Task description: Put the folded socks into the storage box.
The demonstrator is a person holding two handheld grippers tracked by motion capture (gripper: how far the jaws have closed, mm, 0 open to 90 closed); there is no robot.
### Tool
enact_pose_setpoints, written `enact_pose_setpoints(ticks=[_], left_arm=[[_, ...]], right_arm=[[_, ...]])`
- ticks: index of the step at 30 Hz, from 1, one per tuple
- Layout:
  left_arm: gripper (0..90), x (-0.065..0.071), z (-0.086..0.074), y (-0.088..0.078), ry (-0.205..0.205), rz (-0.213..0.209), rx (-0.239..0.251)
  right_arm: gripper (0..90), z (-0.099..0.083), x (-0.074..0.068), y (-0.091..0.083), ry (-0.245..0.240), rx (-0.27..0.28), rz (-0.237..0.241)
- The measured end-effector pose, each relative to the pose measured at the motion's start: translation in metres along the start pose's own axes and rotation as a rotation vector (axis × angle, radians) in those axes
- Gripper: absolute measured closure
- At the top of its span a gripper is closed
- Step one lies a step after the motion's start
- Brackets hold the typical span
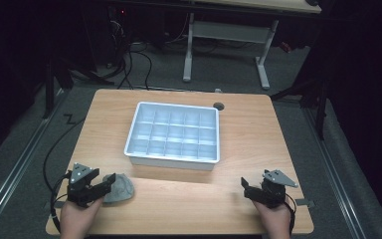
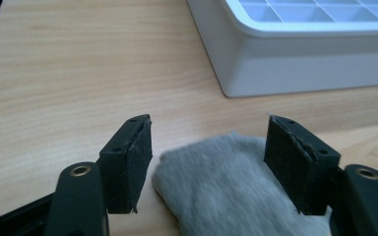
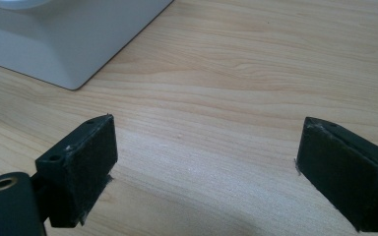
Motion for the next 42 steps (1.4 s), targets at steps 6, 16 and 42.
enact_pose_setpoints(ticks=[6, 16, 42], left_arm=[[35.9, 0.013, -0.008, -0.003, 0.05, 0.069, -0.117], [37.7, 0.022, -0.012, 0.004, 0.125, 0.137, -0.36], [41.8, 0.026, -0.016, 0.055, -0.032, 0.42, -0.727]], right_arm=[[11.0, 0.003, 0.001, -0.005, 0.016, 0.029, 0.014], [13.0, 0.004, 0.001, -0.004, 0.022, 0.024, 0.009], [14.3, 0.001, 0.002, -0.002, 0.041, 0.009, 0.018]])
Point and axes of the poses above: each handheld gripper's, and its own axes: y roughly forward along the jaws, z roughly out of its top, x roughly to its right, the point moved 3 cm from there along y, roughly forward along the jaws, and after that the axes turned 2 degrees about -z, right-handed, at the moved point
